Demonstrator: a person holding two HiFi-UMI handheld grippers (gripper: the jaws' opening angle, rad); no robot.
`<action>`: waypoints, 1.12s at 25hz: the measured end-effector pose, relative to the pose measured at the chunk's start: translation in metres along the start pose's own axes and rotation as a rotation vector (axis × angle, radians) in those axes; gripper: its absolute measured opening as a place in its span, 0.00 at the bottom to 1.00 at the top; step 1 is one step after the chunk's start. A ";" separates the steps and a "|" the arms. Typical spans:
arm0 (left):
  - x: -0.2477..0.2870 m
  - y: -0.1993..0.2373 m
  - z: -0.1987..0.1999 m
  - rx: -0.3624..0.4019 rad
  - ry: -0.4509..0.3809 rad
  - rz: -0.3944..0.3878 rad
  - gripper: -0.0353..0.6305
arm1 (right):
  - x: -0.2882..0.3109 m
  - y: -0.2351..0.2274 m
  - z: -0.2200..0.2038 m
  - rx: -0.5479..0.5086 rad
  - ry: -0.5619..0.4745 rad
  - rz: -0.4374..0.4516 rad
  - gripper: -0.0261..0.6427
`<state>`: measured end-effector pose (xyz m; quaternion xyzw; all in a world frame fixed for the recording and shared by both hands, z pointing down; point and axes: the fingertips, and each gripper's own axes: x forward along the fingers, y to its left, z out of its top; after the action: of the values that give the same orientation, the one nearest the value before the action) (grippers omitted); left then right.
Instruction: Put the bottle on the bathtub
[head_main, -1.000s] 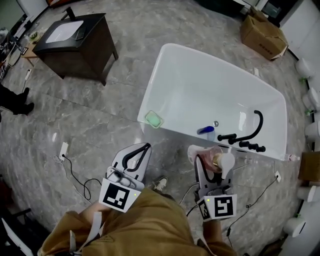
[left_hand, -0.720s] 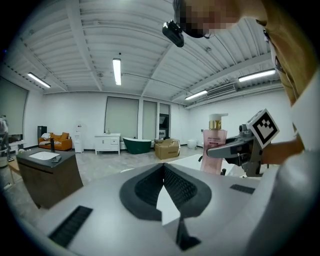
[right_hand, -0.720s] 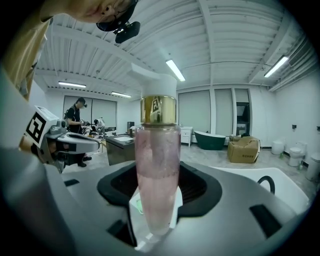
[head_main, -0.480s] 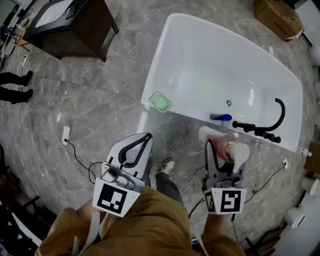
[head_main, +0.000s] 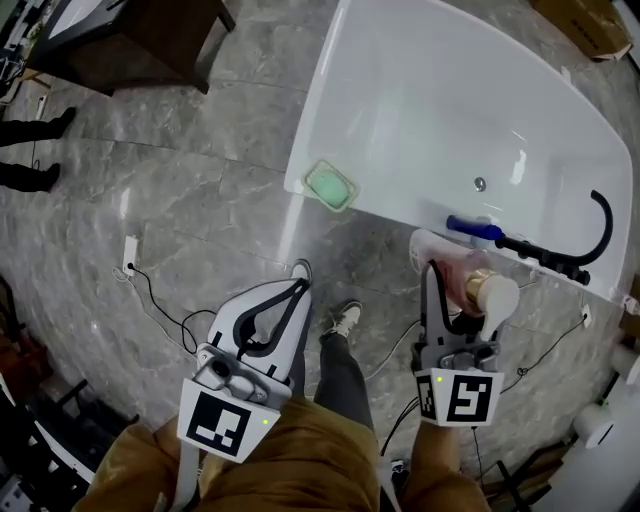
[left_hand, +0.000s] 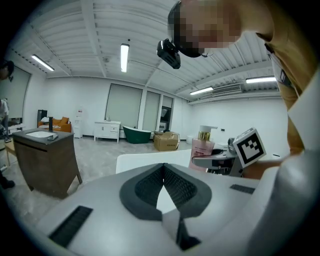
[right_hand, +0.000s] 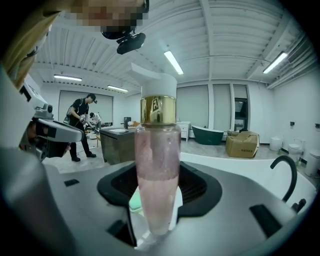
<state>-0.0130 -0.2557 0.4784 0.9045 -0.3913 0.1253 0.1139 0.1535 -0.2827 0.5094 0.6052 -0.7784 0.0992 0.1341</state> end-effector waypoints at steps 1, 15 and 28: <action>0.003 0.003 -0.006 0.002 0.007 -0.003 0.06 | 0.007 0.000 -0.004 0.001 0.000 -0.002 0.38; 0.039 0.035 -0.059 0.021 0.070 0.022 0.06 | 0.081 -0.018 -0.075 0.055 0.026 -0.052 0.38; 0.054 0.048 -0.087 0.049 0.141 0.005 0.06 | 0.121 -0.023 -0.128 0.072 0.061 -0.083 0.38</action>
<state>-0.0244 -0.2975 0.5828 0.8951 -0.3812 0.1984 0.1187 0.1588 -0.3586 0.6697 0.6379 -0.7442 0.1402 0.1400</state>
